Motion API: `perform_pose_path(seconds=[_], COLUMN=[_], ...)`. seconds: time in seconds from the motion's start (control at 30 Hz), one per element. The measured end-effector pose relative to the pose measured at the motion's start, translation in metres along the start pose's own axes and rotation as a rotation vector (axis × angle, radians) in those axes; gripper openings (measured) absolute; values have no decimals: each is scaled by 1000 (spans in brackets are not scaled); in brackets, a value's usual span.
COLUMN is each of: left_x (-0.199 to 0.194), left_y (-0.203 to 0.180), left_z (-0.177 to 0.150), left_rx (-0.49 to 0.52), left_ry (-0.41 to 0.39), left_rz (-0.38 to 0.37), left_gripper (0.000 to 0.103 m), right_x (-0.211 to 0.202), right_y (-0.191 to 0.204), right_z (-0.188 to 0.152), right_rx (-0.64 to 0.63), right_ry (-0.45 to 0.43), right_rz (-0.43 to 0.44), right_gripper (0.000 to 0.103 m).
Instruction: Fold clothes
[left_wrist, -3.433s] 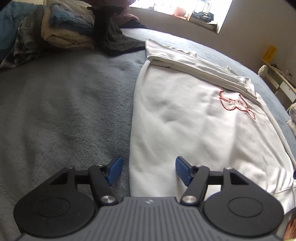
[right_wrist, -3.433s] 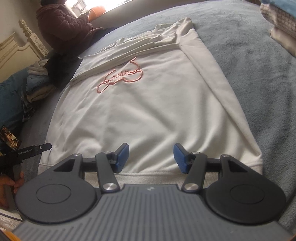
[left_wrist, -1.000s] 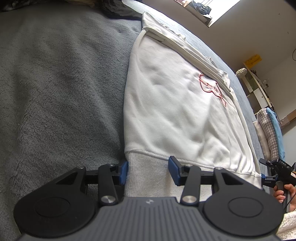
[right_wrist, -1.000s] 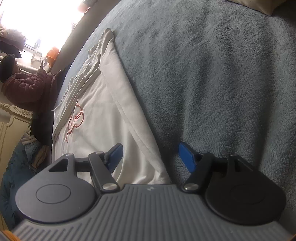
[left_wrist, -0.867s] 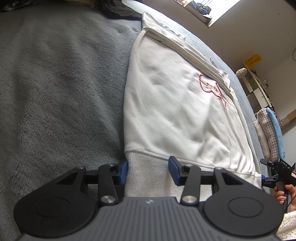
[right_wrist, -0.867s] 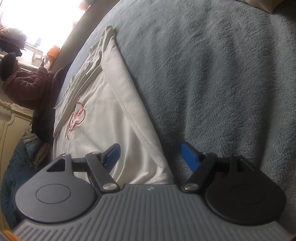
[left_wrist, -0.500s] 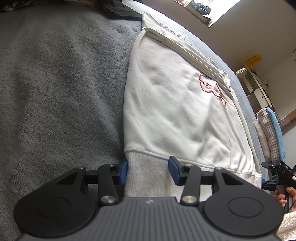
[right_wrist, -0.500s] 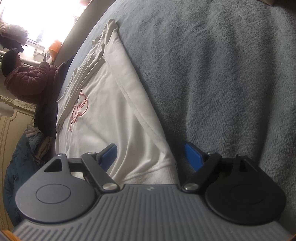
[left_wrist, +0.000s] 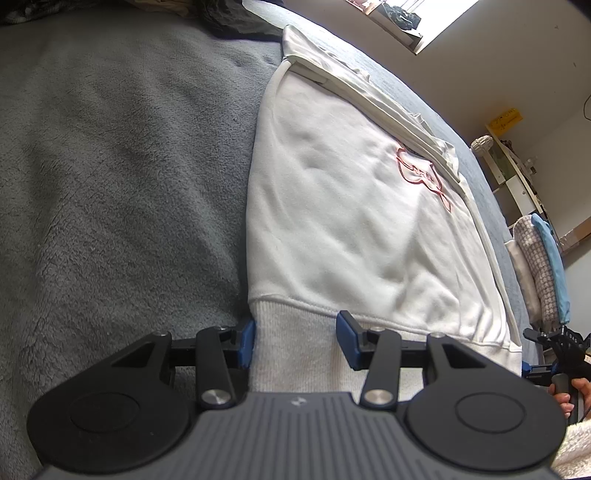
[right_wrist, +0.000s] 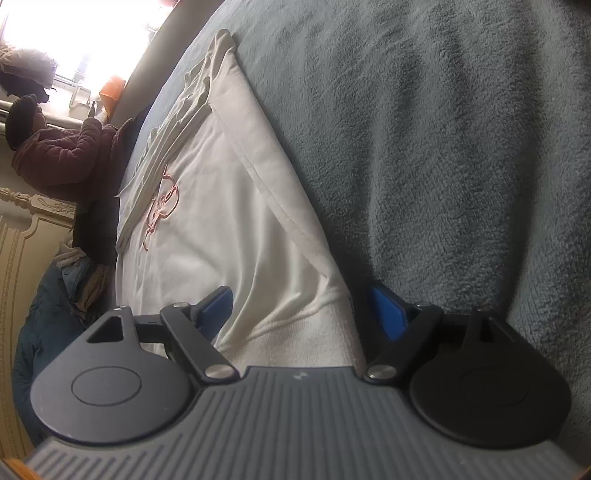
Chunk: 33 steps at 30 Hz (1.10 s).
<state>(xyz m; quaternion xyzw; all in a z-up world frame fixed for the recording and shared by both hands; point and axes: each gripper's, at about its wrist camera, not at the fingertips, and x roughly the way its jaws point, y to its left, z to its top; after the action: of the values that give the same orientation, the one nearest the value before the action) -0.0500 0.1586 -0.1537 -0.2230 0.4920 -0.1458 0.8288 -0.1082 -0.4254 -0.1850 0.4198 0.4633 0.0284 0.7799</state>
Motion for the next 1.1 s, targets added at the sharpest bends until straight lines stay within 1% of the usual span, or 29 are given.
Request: perform_pose_path(seconds=[0.43, 0.57, 0.7, 0.83, 1.0, 1.1], left_x=[-1, -2, -2, -2, -3, -2], left_y=[1, 0, -2, -2, 1, 2], left_z=[1, 2, 5, 0, -6, -6], left_rx=[8, 16, 23, 25, 11, 1], left_ry=[6, 19, 45, 49, 46, 46], left_rz=[-1, -4, -22, -42, -64, -70], left_gripper=[47, 46, 45, 43, 40, 38], right_x=[-2, -2, -3, -5, -7, -8], right_y=[-7, -8, -8, -8, -10, -11], right_z=[-5, -7, -7, -7, -8, -8], right_rx=[31, 42, 40, 38, 36, 40], right_ry=[26, 38, 49, 54, 64, 68], right_rz=[33, 46, 52, 56, 62, 63], right_gripper=[83, 83, 83, 83, 81, 76])
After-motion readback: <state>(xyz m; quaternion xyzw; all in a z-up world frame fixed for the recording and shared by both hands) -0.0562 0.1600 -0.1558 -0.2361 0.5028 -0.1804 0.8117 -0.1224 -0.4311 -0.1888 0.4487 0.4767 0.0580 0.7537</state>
